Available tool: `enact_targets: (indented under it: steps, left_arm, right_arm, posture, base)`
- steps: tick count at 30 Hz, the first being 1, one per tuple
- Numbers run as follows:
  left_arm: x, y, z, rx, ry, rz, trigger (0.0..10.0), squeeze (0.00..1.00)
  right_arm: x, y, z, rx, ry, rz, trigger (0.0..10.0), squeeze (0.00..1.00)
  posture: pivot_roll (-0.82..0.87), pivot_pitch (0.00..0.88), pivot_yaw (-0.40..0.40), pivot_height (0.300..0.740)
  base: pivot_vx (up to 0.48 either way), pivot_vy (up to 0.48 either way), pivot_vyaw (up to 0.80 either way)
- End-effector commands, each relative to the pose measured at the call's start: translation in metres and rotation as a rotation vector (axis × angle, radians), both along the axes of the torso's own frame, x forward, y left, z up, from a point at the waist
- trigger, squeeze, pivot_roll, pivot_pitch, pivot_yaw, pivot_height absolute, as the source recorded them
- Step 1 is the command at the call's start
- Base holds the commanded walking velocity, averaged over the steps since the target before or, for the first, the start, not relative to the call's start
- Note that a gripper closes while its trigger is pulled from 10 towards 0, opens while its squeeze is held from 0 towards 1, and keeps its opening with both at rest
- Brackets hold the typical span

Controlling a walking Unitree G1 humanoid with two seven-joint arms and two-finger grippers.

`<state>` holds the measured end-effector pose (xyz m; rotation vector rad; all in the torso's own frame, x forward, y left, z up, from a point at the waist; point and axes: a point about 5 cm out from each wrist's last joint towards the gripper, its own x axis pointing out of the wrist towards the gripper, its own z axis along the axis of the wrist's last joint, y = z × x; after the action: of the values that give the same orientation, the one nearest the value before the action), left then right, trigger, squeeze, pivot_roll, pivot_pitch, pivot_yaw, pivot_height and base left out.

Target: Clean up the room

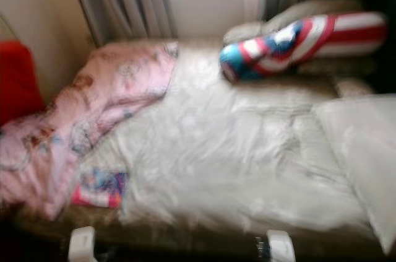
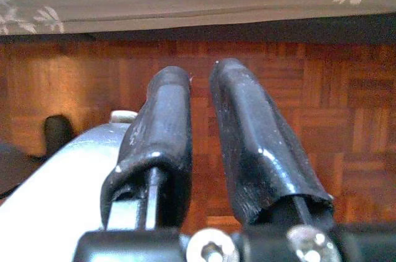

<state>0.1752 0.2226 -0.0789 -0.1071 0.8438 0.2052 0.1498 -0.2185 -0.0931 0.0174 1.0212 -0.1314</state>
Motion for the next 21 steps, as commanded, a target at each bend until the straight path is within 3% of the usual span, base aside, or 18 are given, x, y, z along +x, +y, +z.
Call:
enact_targets:
  steps: [1, 21]
  left_arm:
    - [-0.004, 0.010, 0.000, 0.018, 0.018, 0.021, 10.0, 0.00]
    - [-0.007, 0.007, -0.002, 0.013, 0.030, 0.009, 10.0, 0.00]
  right_arm:
    - [0.007, 0.009, 0.001, 0.029, -0.021, 0.012, 10.0, 0.00]
    - [0.012, 0.019, 0.001, 0.038, -0.022, 0.037, 10.0, 0.00]
  posture:
    - [-0.08, 0.000, 0.028, 0.740]
    - [-0.08, 0.000, 0.024, 0.740]
  base:
    - [0.000, 0.480, 0.00]
    - [0.000, 0.480, 0.00]
